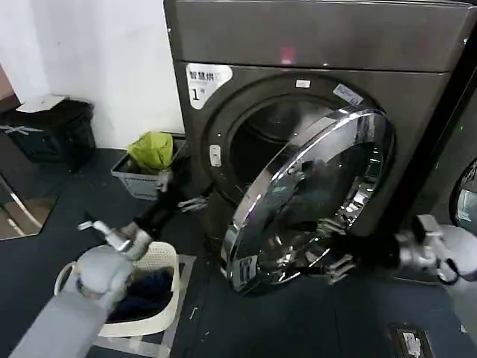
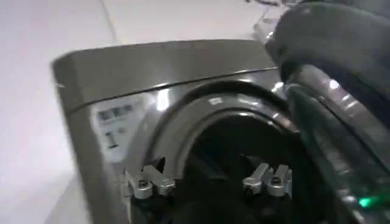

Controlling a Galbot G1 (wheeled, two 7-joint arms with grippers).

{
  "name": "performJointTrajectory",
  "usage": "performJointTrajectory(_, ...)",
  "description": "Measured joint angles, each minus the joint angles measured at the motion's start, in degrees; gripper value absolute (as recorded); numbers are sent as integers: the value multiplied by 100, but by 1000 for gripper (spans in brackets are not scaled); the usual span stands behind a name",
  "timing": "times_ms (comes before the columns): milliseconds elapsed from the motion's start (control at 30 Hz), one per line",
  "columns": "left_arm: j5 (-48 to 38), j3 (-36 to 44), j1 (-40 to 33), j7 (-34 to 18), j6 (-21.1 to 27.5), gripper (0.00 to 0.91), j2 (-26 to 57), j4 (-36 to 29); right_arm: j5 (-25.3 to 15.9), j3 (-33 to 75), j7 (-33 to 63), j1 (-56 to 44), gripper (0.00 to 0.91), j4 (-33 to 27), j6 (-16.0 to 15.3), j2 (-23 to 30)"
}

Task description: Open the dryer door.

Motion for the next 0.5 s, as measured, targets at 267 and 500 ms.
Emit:
performJointTrajectory(267,-92,671,-517,105,-187,907,-135,159,62,2233,412,-2116,907,599,313,375)
performJointTrajectory(500,-151,1192,-763,169,-428,907,-180,203,76,4203,1024,-3805,907,1010,697,1305)
